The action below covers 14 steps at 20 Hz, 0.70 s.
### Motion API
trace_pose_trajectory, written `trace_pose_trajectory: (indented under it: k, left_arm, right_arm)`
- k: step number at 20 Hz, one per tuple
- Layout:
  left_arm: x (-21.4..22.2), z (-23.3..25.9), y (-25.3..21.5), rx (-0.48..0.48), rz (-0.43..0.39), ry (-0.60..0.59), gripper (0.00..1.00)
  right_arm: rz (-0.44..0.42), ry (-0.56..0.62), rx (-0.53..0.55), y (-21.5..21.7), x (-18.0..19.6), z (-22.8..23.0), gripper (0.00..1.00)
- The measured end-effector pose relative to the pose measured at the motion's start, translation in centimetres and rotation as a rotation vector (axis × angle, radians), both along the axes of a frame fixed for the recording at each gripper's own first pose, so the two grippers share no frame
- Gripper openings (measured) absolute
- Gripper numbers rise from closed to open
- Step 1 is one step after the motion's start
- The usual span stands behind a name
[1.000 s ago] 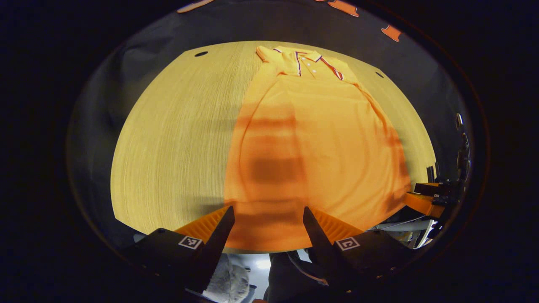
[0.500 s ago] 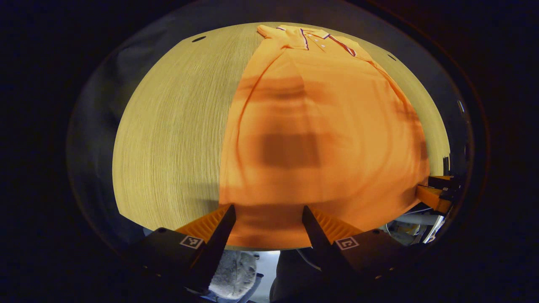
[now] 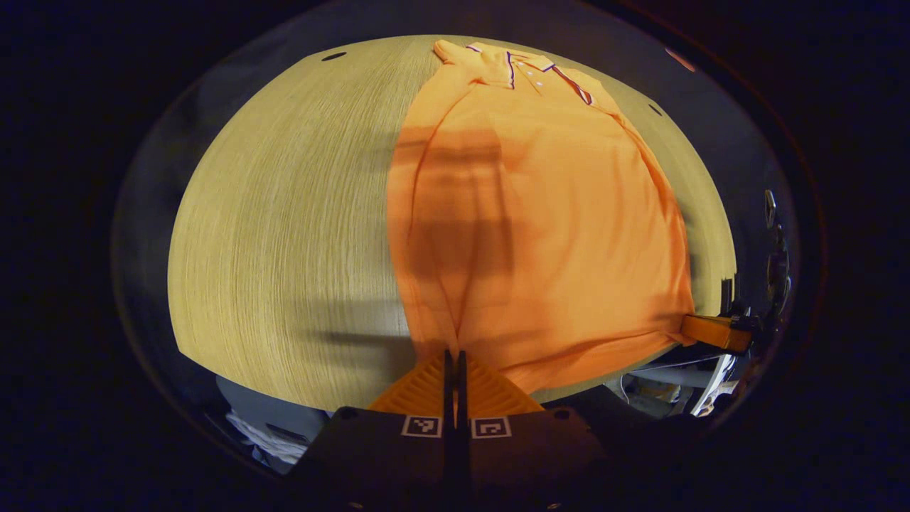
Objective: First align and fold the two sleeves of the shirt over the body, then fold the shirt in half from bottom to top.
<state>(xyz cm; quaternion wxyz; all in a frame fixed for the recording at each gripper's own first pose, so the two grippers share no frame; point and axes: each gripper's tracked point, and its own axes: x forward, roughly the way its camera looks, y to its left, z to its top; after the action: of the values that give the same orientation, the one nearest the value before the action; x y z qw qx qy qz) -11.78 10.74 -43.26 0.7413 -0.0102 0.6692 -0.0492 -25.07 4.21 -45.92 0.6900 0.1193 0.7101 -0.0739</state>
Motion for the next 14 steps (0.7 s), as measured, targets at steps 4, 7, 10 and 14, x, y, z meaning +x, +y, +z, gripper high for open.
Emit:
trace_pose_trajectory:
  k: [4, 7, 10, 14]
  left_arm:
    - [1.4, 2.0, 1.7, -0.005, 0.007, -0.056, 0.01]
    - [2.2, 2.7, 2.5, -0.032, 0.025, -0.081, 0.0]
    - [-0.8, 0.7, 1.1, -0.118, 0.064, 0.078, 0.01]
    - [-1.3, -0.6, 2.3, -0.008, 0.116, 0.161, 0.72]
  right_arm:
    - [0.015, -0.064, -0.077, -1.8, 2.0, 1.6, 0.01]
    - [0.004, -0.089, -0.098, -2.3, 2.6, 2.6, 0.01]
    - [0.046, -0.069, -0.1, -1.5, 2.0, 2.3, 0.01]
    - [0.038, -0.072, -0.1, -1.5, 1.9, 2.3, 0.01]
